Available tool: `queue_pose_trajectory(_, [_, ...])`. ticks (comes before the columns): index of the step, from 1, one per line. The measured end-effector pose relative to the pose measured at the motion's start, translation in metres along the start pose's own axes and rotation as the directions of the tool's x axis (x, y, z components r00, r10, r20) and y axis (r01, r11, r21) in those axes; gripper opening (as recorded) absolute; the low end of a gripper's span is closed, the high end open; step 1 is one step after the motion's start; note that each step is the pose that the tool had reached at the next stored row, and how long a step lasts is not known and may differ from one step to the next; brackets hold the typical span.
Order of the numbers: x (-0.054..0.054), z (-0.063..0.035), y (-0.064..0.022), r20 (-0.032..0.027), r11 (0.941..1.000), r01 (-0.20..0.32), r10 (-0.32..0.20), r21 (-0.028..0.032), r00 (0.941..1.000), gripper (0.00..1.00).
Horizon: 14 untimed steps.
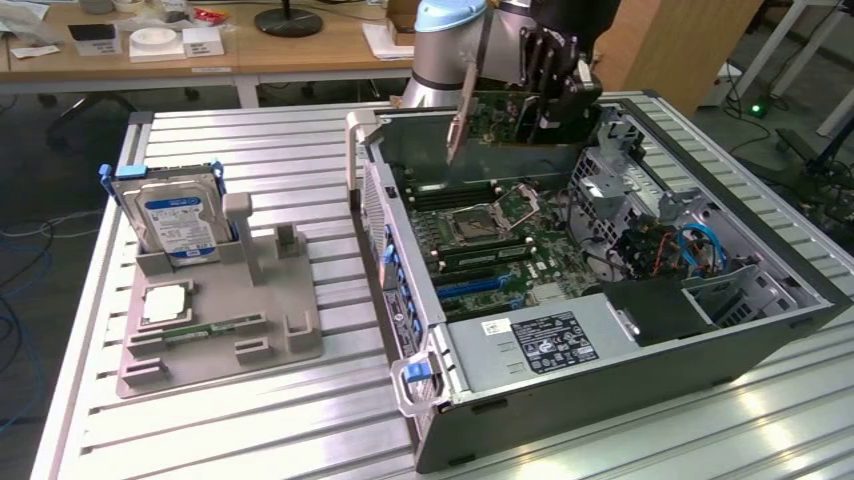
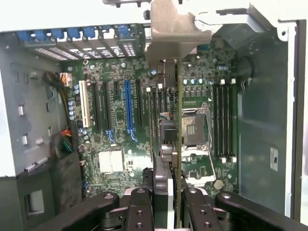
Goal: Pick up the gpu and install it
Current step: 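Insert the gpu into the slot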
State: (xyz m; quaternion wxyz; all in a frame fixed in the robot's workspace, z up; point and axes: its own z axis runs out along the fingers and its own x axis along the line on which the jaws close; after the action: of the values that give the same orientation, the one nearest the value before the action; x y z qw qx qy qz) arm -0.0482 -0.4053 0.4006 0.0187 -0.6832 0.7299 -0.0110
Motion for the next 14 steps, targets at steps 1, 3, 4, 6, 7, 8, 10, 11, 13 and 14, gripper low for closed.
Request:
queue_pose_trajectory(1, [0.0000, 0.0000, 0.0000, 0.0004, 1.0000, 0.009, -0.009, -0.0001, 1.0000, 0.28])
queue_pose_trajectory(3, [0.0000, 0.0001, 0.0000, 0.0000, 0.9998, 0.021, -0.021, 0.0038, 0.9998, 0.28])
queue_pose_trajectory(4, [0.0001, 0.0002, -0.0001, -0.0009, 0.9996, 0.026, -0.026, 0.0096, 0.9997, 0.28])
queue_pose_trajectory(6, [0.0001, 0.0004, 0.0000, -0.0033, 0.9991, 0.037, -0.037, 0.0183, 0.9993, 0.28])
queue_pose_trajectory(7, [0.0001, 0.0006, 0.0000, -0.0038, 0.9989, 0.042, -0.042, 0.0202, 0.9991, 0.28])
queue_pose_trajectory(8, [0.0000, 0.0010, 0.0000, -0.0035, 0.9988, 0.044, -0.044, 0.0205, 0.9990, 0.28])
queue_pose_trajectory(10, [0.0002, 0.0024, 0.0001, -0.0035, 0.9988, 0.044, -0.044, 0.0206, 0.9990, 0.28])
queue_pose_trajectory(11, [0.0006, 0.0030, 0.0002, -0.0035, 0.9988, 0.044, -0.044, 0.0206, 0.9990, 0.28])
queue_pose_trajectory(13, [0.0009, 0.0037, 0.0002, -0.0036, 0.9988, 0.044, -0.044, 0.0205, 0.9990, 0.28])
queue_pose_trajectory(14, [0.0008, 0.0039, 0.0001, -0.0037, 0.9988, 0.044, -0.044, 0.0204, 0.9990, 0.28])
